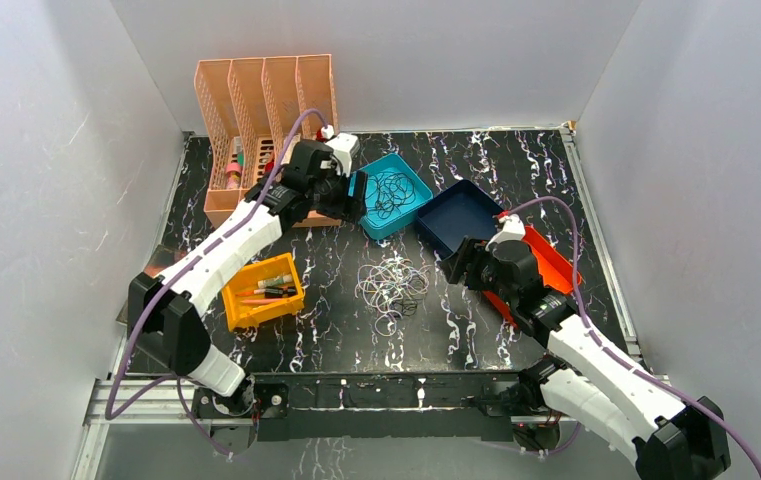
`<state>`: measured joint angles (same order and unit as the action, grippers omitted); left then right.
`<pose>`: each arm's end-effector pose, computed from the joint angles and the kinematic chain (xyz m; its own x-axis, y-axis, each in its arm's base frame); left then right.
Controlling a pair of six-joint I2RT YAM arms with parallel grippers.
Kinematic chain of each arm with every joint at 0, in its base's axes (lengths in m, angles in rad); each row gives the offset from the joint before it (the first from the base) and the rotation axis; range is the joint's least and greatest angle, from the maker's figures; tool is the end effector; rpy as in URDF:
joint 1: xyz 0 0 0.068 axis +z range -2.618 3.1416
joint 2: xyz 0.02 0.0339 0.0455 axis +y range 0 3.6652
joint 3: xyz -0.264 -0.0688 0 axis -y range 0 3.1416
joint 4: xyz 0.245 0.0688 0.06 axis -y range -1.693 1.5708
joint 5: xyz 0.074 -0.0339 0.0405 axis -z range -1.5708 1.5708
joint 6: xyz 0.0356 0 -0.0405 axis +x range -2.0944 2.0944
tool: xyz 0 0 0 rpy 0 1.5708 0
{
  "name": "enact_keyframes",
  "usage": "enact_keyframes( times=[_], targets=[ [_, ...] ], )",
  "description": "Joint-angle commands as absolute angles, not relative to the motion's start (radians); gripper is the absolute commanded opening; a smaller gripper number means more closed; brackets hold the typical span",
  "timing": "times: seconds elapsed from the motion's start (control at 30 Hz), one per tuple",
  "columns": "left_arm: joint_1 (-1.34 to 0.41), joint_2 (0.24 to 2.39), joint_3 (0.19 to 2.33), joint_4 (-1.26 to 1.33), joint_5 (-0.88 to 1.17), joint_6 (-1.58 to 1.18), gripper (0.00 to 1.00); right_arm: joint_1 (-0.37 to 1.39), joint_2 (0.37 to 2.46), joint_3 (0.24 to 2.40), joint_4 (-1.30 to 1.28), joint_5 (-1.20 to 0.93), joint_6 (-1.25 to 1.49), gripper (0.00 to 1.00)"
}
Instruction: Untangle the cables
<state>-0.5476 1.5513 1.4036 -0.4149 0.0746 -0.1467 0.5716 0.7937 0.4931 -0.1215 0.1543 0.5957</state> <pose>0.3048 -0.1890 0.3423 -0.5343 0.1551 -0.8310 0.5003 0.8504 -0.1630 0.1596 0.0962 0.2418 -0.5190 0.3254 -0.7904 -0.1516 0.8750 0.4597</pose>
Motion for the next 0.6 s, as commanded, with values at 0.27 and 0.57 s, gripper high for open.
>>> enact_keyframes(
  times=[0.27, 0.57],
  targets=[
    [-0.551, 1.39, 1.254, -0.375, 0.106, -0.206, 0.69, 0.571, 0.808, 0.477, -0.084, 0.12, 0.556, 0.81],
    [-0.57, 1.373, 1.192, -0.369, 0.166, -0.237, 0.71, 0.572, 0.781, 0.477, -0.135, 0.115, 0.487, 0.89]
  ],
)
